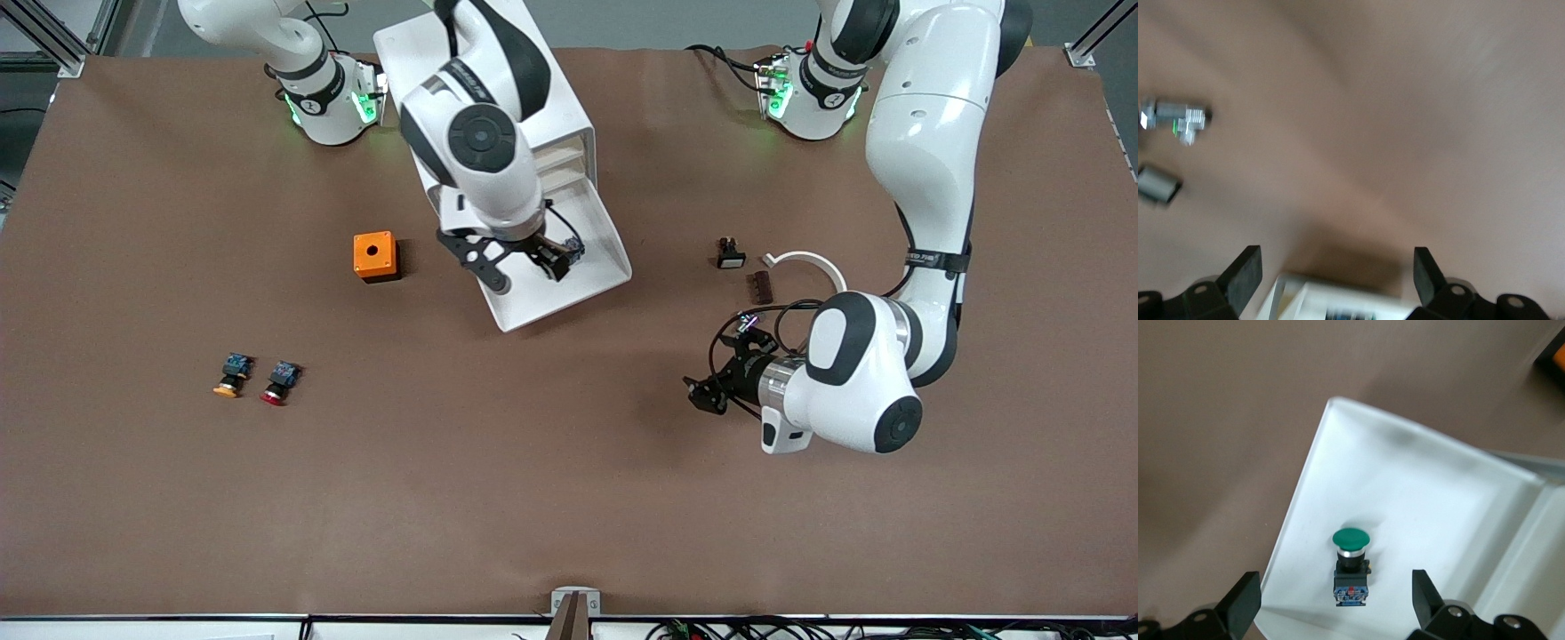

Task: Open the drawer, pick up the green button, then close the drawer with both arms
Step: 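Grasp the green button with the right gripper while the left gripper releases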

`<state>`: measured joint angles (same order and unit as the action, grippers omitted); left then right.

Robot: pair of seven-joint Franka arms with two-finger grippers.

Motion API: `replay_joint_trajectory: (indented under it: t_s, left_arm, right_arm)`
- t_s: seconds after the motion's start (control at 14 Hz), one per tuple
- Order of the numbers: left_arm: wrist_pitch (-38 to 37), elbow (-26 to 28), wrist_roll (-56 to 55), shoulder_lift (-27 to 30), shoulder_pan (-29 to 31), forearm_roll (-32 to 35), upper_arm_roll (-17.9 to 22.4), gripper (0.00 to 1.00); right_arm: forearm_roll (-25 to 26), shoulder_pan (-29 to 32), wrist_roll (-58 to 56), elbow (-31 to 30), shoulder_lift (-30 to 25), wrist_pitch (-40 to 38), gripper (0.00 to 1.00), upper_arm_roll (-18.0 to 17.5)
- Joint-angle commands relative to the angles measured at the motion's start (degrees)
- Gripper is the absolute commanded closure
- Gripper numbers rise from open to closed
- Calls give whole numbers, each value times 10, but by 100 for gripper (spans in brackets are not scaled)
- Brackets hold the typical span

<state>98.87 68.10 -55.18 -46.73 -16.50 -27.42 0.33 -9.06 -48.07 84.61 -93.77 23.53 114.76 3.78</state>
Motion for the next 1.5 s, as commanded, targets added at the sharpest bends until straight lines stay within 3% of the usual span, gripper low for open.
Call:
replay_joint_trajectory:
  t_s: [0.0, 0.64, 1.43]
  left_arm:
    - [76, 11, 17, 6, -14, 53, 3, 0]
    - [212, 26, 16, 3, -54, 131, 5, 0]
    - [218, 48, 2, 33, -84, 163, 8, 0]
  right_arm:
    - [-1, -27, 18, -47, -8, 29, 0, 9]
    - [4, -80, 47, -47, 34, 71, 0, 10]
    - [9, -85, 69, -28, 78, 98, 0, 10]
